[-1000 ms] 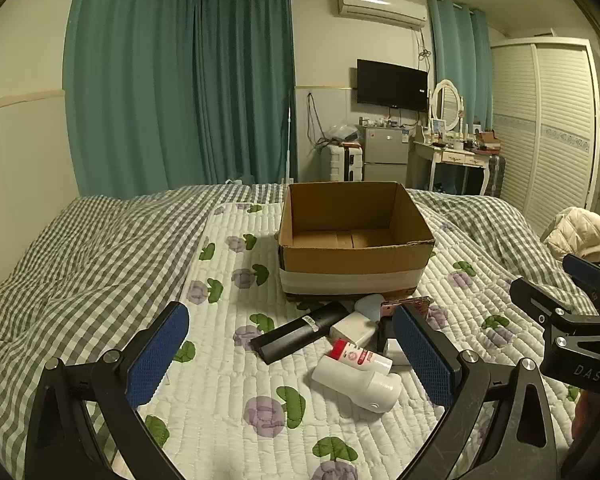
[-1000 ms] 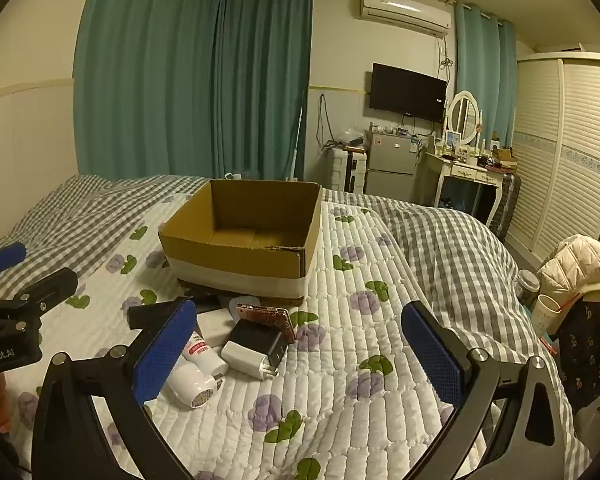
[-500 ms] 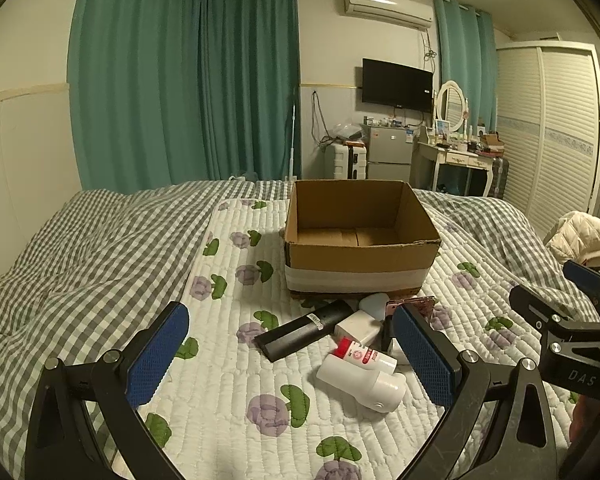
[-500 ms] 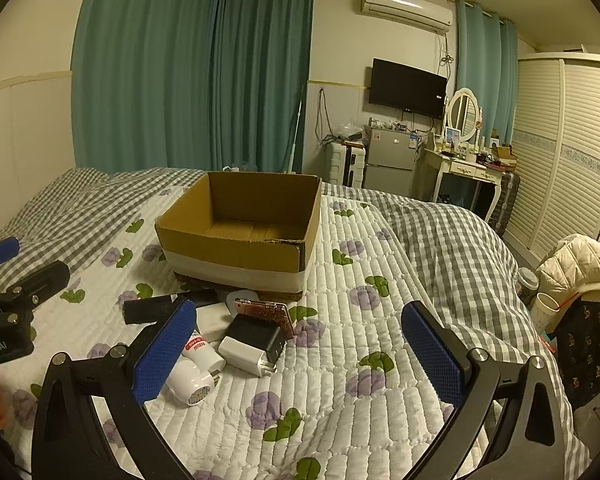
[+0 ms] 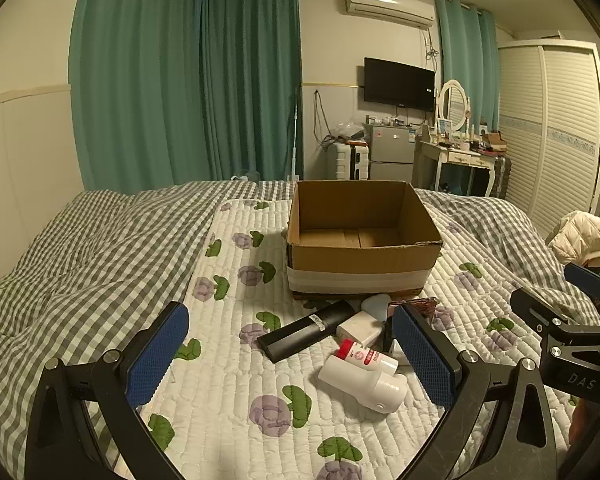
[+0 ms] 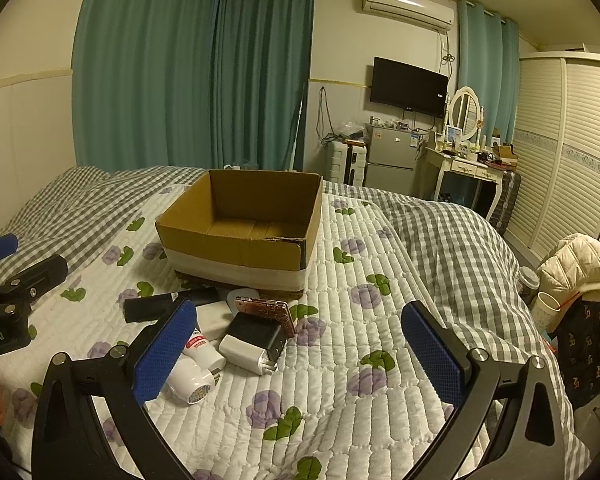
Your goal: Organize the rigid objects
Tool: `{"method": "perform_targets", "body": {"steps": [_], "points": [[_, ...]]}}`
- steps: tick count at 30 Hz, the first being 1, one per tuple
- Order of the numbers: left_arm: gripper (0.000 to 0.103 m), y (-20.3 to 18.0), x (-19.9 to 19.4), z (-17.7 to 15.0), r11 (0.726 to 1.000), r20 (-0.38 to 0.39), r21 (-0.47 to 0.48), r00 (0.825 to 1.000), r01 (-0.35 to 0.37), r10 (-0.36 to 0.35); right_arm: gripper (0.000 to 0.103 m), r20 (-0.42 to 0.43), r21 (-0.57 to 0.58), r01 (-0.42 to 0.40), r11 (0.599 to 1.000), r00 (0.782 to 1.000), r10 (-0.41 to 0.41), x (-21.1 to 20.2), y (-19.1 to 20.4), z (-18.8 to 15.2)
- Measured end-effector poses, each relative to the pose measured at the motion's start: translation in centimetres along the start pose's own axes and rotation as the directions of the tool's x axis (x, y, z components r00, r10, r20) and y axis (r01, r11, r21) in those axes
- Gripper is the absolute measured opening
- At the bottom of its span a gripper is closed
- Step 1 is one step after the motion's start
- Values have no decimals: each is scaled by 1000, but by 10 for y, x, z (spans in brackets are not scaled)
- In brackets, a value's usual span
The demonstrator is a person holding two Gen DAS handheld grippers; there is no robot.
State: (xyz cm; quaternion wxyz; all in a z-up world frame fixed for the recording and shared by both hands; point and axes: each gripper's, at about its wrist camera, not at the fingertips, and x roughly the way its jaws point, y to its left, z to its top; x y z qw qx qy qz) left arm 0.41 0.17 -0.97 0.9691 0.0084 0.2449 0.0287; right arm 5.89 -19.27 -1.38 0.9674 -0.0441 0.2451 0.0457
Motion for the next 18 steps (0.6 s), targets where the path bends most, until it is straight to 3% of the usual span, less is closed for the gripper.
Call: {"method": "perform_targets", "body": {"steps": [18], "points": [[103,1,1,-2,1000,-8,-7,1000,-11,11,103,-11,-12,-8,1000,1000,8,0,2,0]]}}
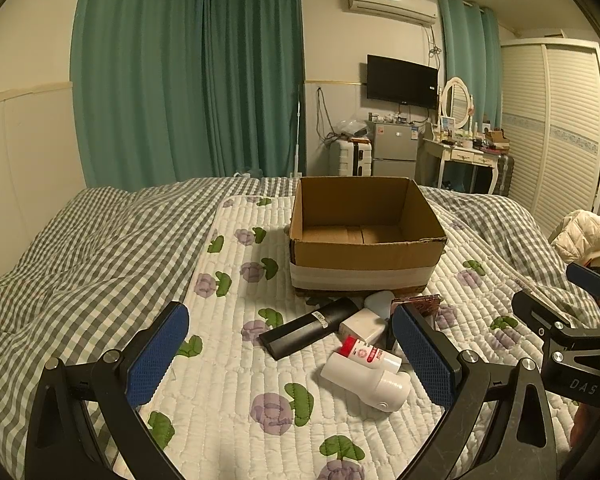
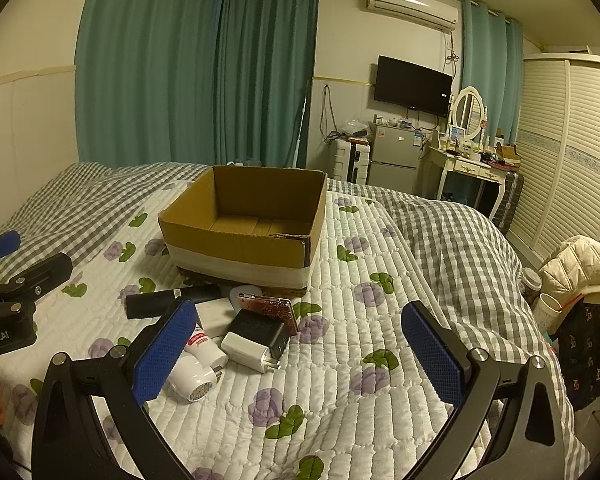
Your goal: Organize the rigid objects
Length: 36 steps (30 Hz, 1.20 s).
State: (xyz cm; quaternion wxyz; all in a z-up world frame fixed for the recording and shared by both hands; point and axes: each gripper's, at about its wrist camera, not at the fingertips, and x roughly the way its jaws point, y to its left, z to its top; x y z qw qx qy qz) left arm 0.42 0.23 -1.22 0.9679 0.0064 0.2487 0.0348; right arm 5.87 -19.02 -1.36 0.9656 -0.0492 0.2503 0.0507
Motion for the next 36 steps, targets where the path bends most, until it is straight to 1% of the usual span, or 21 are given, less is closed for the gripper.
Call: {"method": "perform_targets", "body": {"steps": [8,12,19,22,23,24,26,27,29,30,33,34,36], "points": [[103,1,0,1,1000,-2,-2,1000,-3,3,103,-2,-6,0,1000,1000,0,0,2,0],[103,2,-4,2,1000,3,-4,1000,-17,17,103,-2,-9,-3,1000,1000,3,0,3,-1],[103,-7,-14,12,999,19,19,999,-34,33,103,6,-14,-6,1000,1000,7,-5,1,4],[103,-14,-4,15,999,-19,23,999,-43,44,103,9,-21,2,1000,1000,-2,-6,-3,11],[103,-16,2,14,999,-40,22,998,-45,46,103,1,-30,12,999,1000,-12,-5,-6,14],[103,-19,12,12,999,-81,18,996,-42,43,103,-4,-36,18,999,1000,-18,-2,-8,15],[103,-23,33,5,1000,-159,1,987,-16,16,103,-20,-46,30,998,999,-31,7,-14,16],[103,-26,45,-1,1000,-198,-12,980,2,-4,103,-34,-48,37,998,999,-38,13,-17,14],[103,-36,69,-15,1000,-272,-14,962,12,-16,103,-77,-38,47,998,996,-50,27,-24,6],[103,-42,84,-23,1000,-313,-4,950,11,-11,103,-105,-25,42,999,993,-45,34,-28,1],[103,-52,111,-41,1000,-389,4,921,-5,6,103,-173,-6,22,1000,985,-23,52,-33,-13],[101,-53,120,-47,1000,-413,-8,911,-10,6,103,-199,6,19,1000,980,-17,59,-36,-16],[97,-53,139,-56,998,-467,-57,884,-2,-25,103,-223,21,9,1000,975,-4,65,-38,-19]]}}
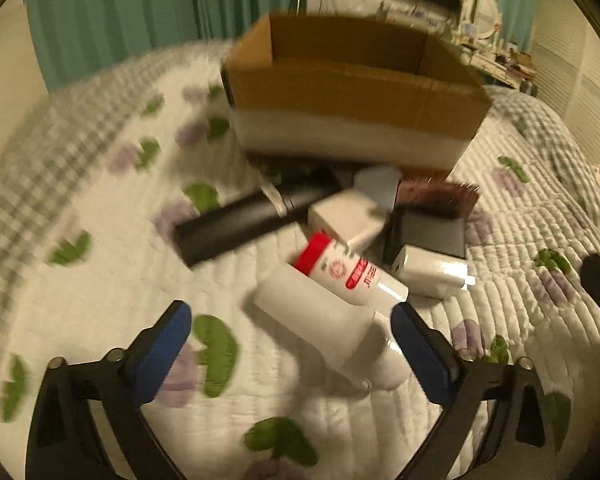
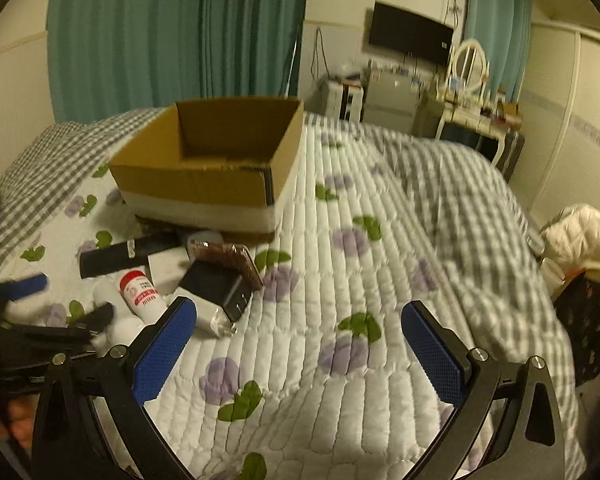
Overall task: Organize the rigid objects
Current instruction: 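Grasp the white hair dryer with the left gripper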
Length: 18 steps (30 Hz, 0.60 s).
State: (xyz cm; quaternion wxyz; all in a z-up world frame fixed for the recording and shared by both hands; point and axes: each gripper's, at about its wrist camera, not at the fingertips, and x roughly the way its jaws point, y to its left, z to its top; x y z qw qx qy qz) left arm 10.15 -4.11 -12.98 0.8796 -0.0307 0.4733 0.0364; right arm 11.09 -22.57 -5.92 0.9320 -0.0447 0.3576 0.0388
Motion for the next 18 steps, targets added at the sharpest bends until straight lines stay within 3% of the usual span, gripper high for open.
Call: {"method": "perform_targets", "body": {"steps": [5,6,8,10,18], "points": [[85,-3,27,-1,993,-75,-67,992,97,-102,103,-57,-5,-23,1000,998,23,16,4,-3],[80,-6,28,-2,991,-77,-59,989,118,-123,103,-64,-11,-26,1000,998,25,17,5,-3],[58,-11,28,-2,983,-88,-32,980,179,-181,103,-72,-25,-27,999,997,25,21,9,-4],[49,-15,25,-5,978,-115,-11,972,206,-206,103,-77,-38,-30,999,997,27,22,12,-5],[46,10,-25,-7,983,-34,93,988,156,-154,103,-68,-46,-61,997,996,58,18,15,-5]]}}
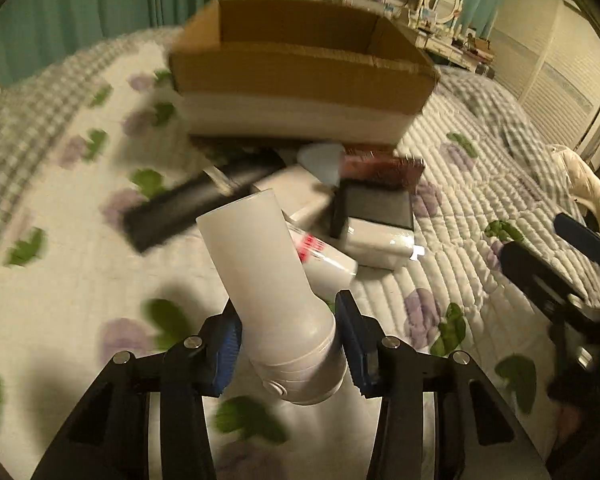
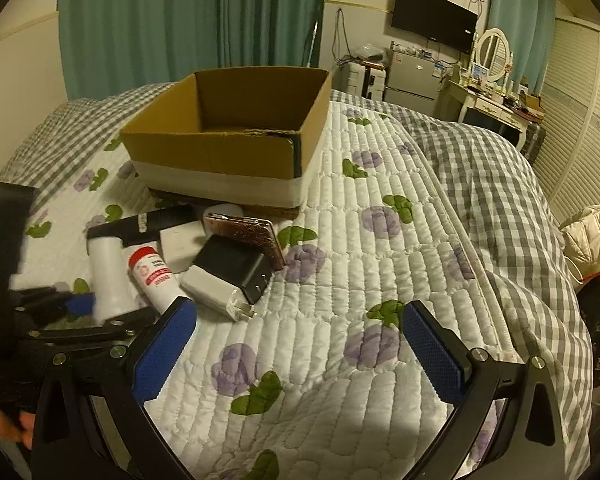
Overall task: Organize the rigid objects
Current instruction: 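Grasp the white hair dryer with the left gripper, then lift the hair dryer with the left gripper while the right gripper grasps the red-capped bottle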
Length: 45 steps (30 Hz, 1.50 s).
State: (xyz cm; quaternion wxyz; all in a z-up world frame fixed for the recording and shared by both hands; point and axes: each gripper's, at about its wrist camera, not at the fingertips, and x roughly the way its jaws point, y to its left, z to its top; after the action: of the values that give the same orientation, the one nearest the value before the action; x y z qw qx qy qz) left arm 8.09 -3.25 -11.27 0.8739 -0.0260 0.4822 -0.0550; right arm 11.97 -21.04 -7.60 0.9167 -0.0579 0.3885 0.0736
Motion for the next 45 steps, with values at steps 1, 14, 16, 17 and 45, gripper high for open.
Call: {"method": "perform_targets", "body": {"steps": [1,14,16,17,45], "points": [[46,7,-9,2,1000,15,9,1000,-17,17,103,2,-7,-6,1000,1000,6,0,2,1],[46,71,-32,5,990,-3,58,992,-125,126,87,-153,-226,-362,904,930,334,44,93,34],[46,75,-31,5,989,2,52,990,-138,138,73,-196,-250,-378,892,922,335,61,107,31],[46,76,-30,5,989,7,47,990,-139,139,66,-207,-250,-371,894,923,325,70,111,29],[46,1,-99,121,978,235,175,969,-116,73,36,89,-256,-225,940,963,255,-15,66,129]]}}
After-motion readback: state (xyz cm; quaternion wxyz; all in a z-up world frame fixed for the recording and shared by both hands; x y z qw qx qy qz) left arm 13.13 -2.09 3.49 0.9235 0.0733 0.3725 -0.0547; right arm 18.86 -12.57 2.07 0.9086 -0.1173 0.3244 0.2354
